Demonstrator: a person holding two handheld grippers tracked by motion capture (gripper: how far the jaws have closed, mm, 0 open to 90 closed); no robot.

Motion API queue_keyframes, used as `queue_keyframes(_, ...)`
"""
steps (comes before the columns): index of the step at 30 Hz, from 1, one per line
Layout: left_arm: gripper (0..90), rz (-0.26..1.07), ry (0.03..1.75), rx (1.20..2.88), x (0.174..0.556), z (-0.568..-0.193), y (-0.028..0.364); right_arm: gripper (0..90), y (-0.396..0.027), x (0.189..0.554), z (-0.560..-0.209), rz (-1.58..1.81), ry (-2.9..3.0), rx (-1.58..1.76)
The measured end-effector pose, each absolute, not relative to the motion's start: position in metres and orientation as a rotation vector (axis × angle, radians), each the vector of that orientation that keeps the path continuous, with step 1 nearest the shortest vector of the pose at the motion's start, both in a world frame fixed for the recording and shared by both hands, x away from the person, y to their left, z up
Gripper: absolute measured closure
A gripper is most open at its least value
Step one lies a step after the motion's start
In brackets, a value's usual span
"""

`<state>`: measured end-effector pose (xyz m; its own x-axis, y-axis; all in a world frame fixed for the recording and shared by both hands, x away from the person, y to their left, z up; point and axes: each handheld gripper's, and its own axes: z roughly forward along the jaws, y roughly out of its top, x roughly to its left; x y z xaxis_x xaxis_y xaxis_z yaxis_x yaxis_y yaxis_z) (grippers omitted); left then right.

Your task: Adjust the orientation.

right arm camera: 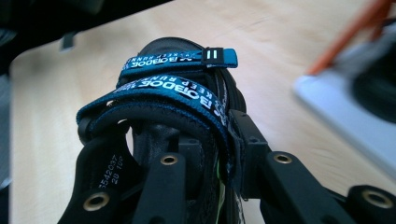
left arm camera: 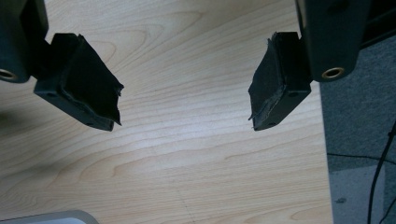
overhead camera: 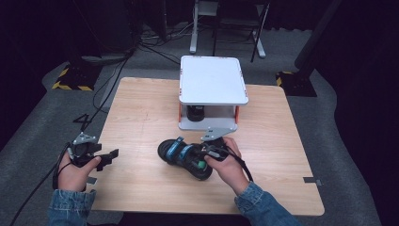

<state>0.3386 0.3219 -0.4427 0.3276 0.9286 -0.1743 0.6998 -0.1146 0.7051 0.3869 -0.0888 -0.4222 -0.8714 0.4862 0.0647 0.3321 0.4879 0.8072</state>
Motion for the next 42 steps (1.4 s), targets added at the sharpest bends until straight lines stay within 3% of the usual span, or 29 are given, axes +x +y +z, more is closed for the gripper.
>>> queue_keyframes(10, 24.7, 0.386, 1.401, 1.902, 0.353, -0.443, 0.309, 76.2, -0.156, 0.407, -0.409, 1.344, 2.339, 0.974)
queue_keyframes(21, 24.7, 0.37, 1.4, 1.914, 0.358, -0.447, 0.305, 75.4, -0.199, 0.419, -0.414, 1.293, 2.167, 1.173)
queue_keyframes(34, 24.7, 0.377, 1.418, 1.907, 0.35, -0.448, 0.312, 74.8, -0.211, 0.443, -0.444, 1.245, 2.116, 1.316)
queue_keyframes(40, 24.7, 0.382, 1.426, 1.901, 0.348, -0.448, 0.314, 69.8, -0.211, 0.451, -0.457, 1.166, 2.136, 1.326)
queue_keyframes(42, 24.7, 0.38, 1.425, 1.902, 0.349, -0.448, 0.313, 57.9, -0.216, 0.453, -0.463, 1.17, 2.124, 1.345)
